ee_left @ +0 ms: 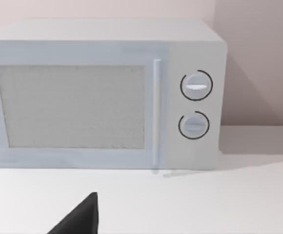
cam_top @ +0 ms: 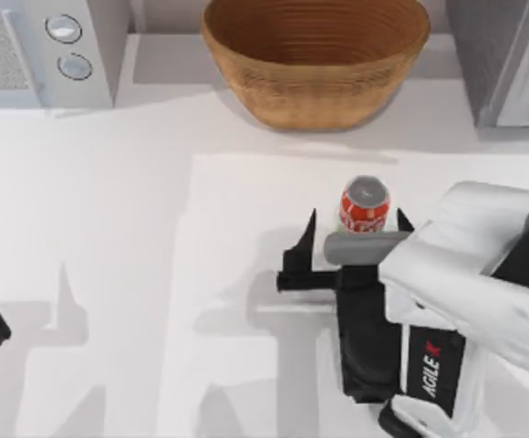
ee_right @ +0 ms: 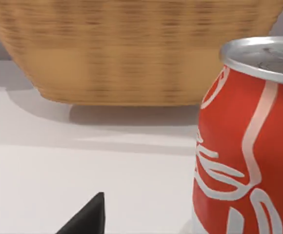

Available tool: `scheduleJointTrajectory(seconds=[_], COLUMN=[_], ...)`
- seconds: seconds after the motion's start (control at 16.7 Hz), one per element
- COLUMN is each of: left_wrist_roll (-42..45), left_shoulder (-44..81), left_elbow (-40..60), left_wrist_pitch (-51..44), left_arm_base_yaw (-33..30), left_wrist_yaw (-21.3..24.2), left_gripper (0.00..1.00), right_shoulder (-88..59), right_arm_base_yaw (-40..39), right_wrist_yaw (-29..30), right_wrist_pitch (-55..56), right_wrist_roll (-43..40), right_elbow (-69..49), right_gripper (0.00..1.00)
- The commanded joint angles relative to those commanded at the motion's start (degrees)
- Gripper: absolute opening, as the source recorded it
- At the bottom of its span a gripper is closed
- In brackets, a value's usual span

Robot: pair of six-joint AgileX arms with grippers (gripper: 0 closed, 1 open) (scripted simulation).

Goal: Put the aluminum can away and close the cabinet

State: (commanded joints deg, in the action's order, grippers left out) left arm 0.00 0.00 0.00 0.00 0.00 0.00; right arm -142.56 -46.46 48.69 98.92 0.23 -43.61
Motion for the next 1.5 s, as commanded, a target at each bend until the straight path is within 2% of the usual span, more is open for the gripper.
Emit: scheduleJointTrajectory(seconds=[0.3,0.66,1.44,1.5], left_wrist_roll=[0.0,0.0,0.0,0.0], left_shoulder=[0.0,0.0,0.0,0.0], left_elbow=[0.0,0.0,0.0,0.0], left_wrist_pitch=[0.0,0.0,0.0,0.0], left_arm_base_yaw=[0.0,0.0,0.0,0.0], left_wrist_yaw=[0.0,0.0,0.0,0.0], left_gripper=[1.0,1.0,1.0,1.0], right_shoulder=[0.4,0.4,0.4,0.4], right_arm_base_yaw=[2.8,3.2,3.2,3.2], right_wrist_yaw=[-2.8,-3.3,-3.3,-3.3], right_wrist_pitch=[-2.5,-2.9,-2.9,-2.9], right_wrist_roll=[0.1,0.1,0.1,0.1], right_elbow=[-2.0,-2.4,-2.4,-2.4], right_gripper=[1.0,1.0,0.02,0.0])
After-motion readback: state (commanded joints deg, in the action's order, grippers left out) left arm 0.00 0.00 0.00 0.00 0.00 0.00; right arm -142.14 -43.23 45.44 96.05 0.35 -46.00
